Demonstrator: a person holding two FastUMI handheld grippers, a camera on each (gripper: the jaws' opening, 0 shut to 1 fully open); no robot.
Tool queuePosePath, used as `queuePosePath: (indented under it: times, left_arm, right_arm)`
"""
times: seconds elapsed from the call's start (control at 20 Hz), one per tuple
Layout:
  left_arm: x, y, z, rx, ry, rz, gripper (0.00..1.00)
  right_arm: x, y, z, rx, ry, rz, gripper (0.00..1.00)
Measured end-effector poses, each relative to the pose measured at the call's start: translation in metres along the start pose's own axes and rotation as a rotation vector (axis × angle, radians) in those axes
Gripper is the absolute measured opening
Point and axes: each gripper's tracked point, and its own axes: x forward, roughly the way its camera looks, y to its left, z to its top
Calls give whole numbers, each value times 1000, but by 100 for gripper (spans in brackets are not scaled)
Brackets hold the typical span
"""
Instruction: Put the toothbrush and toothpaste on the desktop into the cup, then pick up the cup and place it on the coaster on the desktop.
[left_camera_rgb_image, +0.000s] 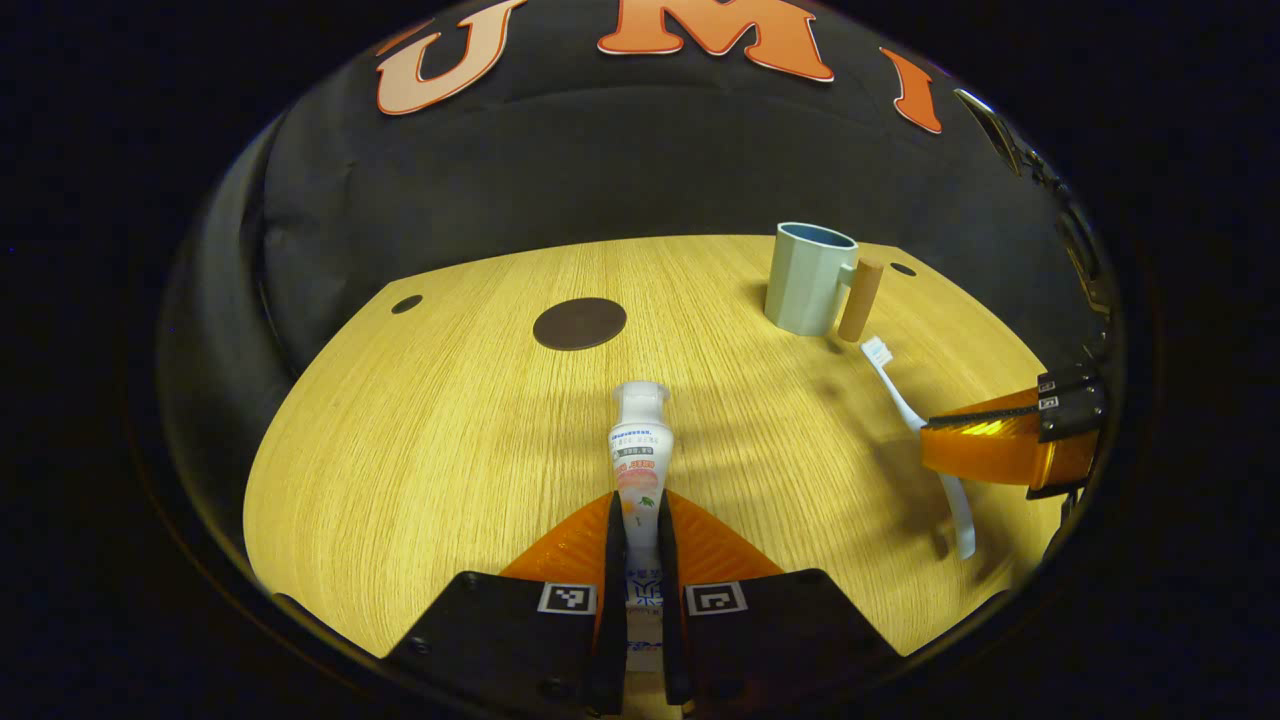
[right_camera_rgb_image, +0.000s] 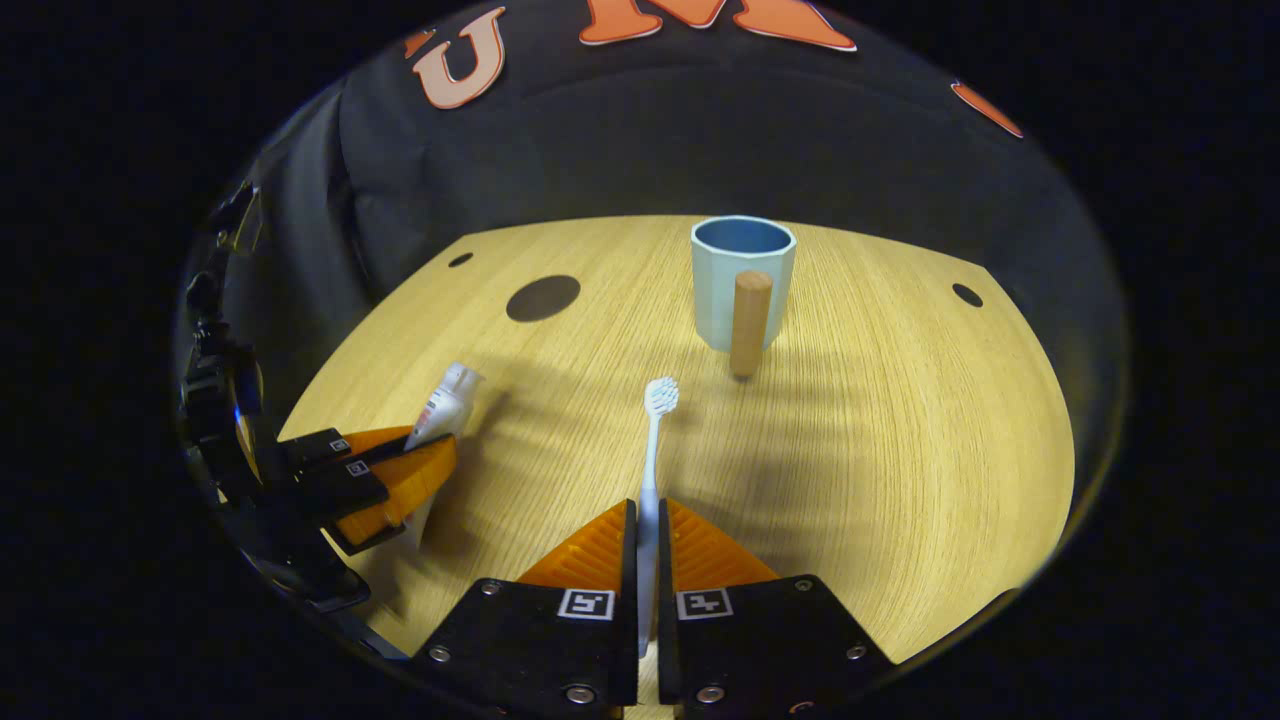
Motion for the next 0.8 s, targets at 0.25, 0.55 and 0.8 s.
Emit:
queuePosePath:
  times: [0.25,0.55,0.8]
  left_arm:
    - [-4,7,16,14,-62,24,19]
    - [1,4,23,20,-88,3,18]
    - [8,8,33,27,-113,5,19]
  right_arm:
    - [-9,-9,37,-22,-137,-5,8]
    - [-8,-8,86,0,-270,18,8]
    - [-11,-5,109,-18,-369,26,8]
